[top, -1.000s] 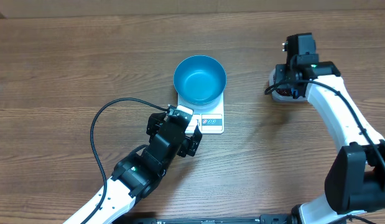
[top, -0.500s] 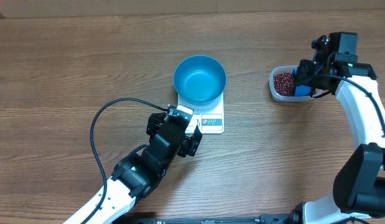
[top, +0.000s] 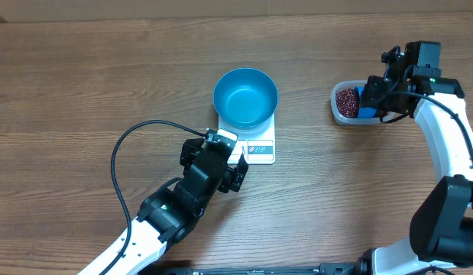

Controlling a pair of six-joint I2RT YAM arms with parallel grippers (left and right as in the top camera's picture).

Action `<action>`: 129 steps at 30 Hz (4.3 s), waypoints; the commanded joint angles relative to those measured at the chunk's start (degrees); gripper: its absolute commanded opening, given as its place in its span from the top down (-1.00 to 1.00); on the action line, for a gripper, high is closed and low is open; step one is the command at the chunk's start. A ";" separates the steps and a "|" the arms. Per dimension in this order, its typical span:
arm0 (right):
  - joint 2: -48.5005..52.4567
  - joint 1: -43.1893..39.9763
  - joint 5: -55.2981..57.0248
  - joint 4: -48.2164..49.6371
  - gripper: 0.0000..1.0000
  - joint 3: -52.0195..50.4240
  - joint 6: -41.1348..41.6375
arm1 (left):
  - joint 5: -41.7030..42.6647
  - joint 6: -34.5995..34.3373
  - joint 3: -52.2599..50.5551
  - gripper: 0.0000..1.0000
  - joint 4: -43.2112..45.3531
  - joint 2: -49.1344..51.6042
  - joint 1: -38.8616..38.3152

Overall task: Scoop item into bowl and weigh 150g on scale
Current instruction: 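Drag the scoop through the beans to fill it, right gripper, then lift the bean-filled scoop out of the tub with the right gripper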

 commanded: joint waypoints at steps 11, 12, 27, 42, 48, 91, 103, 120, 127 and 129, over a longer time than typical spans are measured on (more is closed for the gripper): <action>-0.04 -0.13 -6.29 -0.46 0.93 0.26 4.61 | -1.01 1.09 -0.46 -0.99 0.04 0.33 0.35; -0.04 -0.48 -6.29 -0.46 0.92 0.26 4.92 | -1.01 1.09 -0.46 -0.99 0.04 0.33 0.35; 0.37 -6.91 -10.14 -3.48 0.93 0.15 6.99 | -1.01 1.11 -0.46 -0.99 0.04 0.33 0.35; 4.68 -6.91 -10.80 -5.18 0.93 0.15 9.55 | -1.01 1.09 -0.46 -0.99 0.02 0.33 0.35; 4.68 -6.91 -11.26 -7.10 0.93 0.15 10.60 | -1.01 1.11 -0.46 -0.99 0.02 0.33 0.35; 4.70 -11.78 -23.02 -8.26 0.93 0.15 16.02 | -1.01 1.09 -0.46 -0.99 0.04 0.33 0.35; 4.70 -12.00 -23.04 -6.78 0.93 0.15 16.24 | -1.01 1.09 -0.46 -0.99 0.04 0.33 0.35; 4.70 -18.67 -28.33 -9.49 0.93 0.15 11.63 | -1.01 1.11 -0.46 -0.99 0.02 0.33 0.35; 4.70 -20.83 -31.39 -10.71 0.93 0.15 10.03 | -1.01 1.11 -0.46 -0.99 0.02 0.33 0.35; 4.70 -21.35 -31.36 -10.82 0.93 0.15 9.73 | -1.01 1.09 -0.46 -0.99 0.02 0.33 0.35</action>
